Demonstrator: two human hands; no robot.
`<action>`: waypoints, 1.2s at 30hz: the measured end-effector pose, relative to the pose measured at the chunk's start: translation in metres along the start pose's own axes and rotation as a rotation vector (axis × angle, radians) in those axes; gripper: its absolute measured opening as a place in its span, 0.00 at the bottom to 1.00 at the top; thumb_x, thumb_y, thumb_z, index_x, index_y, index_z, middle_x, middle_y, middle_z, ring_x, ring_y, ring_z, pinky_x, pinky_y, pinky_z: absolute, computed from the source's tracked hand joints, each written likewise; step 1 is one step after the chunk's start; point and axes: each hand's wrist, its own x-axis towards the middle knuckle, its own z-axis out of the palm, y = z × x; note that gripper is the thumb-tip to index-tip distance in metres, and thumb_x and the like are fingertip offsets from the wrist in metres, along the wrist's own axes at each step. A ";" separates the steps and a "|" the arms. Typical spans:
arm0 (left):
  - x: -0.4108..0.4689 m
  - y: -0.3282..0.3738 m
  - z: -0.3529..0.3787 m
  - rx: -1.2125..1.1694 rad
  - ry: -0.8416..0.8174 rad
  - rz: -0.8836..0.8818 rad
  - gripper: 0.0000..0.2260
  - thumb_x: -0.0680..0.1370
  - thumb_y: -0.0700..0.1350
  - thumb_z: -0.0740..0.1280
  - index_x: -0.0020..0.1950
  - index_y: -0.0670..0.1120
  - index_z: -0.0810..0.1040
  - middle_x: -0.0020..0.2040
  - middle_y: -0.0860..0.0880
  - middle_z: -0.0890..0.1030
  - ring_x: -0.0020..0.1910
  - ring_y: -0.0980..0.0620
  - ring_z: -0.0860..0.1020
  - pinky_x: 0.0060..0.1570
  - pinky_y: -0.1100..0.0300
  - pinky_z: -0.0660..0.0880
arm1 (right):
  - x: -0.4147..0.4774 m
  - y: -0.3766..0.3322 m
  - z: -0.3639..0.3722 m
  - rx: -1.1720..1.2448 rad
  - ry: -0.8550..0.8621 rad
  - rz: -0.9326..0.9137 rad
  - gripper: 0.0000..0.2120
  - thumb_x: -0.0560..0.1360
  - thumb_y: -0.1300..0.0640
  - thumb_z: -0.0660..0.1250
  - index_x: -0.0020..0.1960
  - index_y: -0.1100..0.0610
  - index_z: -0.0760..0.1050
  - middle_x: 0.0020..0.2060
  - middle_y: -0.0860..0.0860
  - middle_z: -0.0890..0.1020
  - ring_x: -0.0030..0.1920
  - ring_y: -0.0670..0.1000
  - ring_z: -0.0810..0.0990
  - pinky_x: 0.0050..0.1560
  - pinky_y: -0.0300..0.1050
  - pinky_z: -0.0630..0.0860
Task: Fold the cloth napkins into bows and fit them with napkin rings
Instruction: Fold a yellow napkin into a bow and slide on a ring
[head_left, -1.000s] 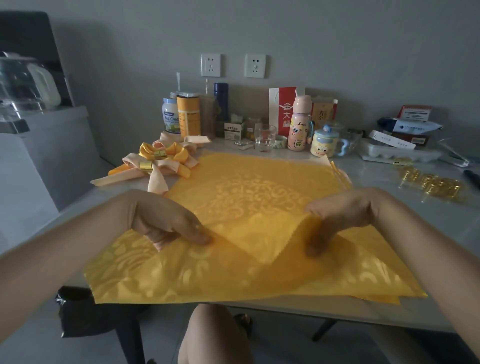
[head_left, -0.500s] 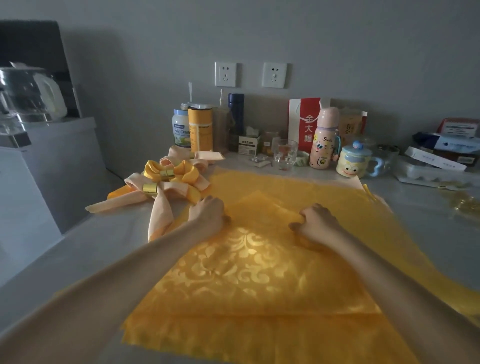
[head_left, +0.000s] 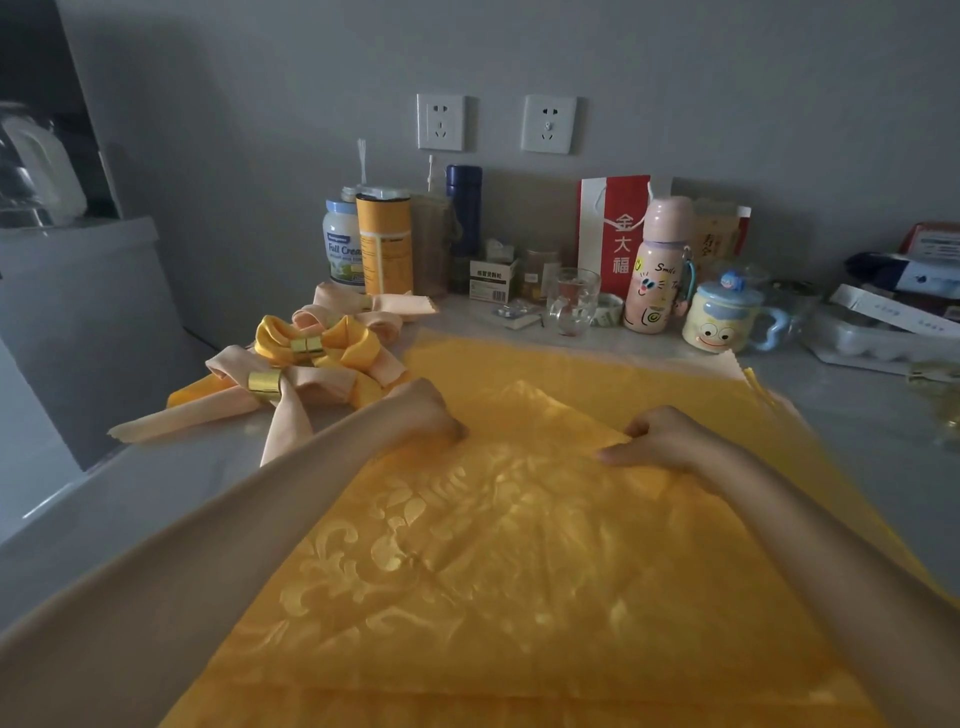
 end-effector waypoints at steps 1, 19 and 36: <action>0.005 0.002 0.001 -0.056 -0.018 0.010 0.13 0.74 0.50 0.70 0.51 0.43 0.76 0.51 0.46 0.76 0.47 0.49 0.74 0.42 0.59 0.71 | -0.001 0.000 -0.001 0.050 -0.008 -0.009 0.15 0.69 0.53 0.75 0.50 0.61 0.76 0.46 0.54 0.77 0.45 0.51 0.74 0.39 0.42 0.68; 0.069 0.032 0.012 -0.416 0.038 0.123 0.16 0.71 0.50 0.74 0.55 0.44 0.80 0.51 0.49 0.77 0.48 0.52 0.74 0.44 0.61 0.70 | 0.028 0.006 0.001 0.067 0.017 -0.133 0.17 0.74 0.51 0.69 0.33 0.57 0.66 0.28 0.51 0.63 0.28 0.48 0.60 0.29 0.42 0.54; 0.050 0.028 0.000 -0.214 -0.109 0.137 0.09 0.73 0.48 0.73 0.47 0.43 0.81 0.30 0.48 0.74 0.25 0.54 0.69 0.28 0.64 0.67 | 0.040 0.030 -0.028 -0.080 0.105 0.007 0.13 0.75 0.53 0.68 0.37 0.60 0.73 0.33 0.53 0.72 0.34 0.51 0.70 0.33 0.44 0.61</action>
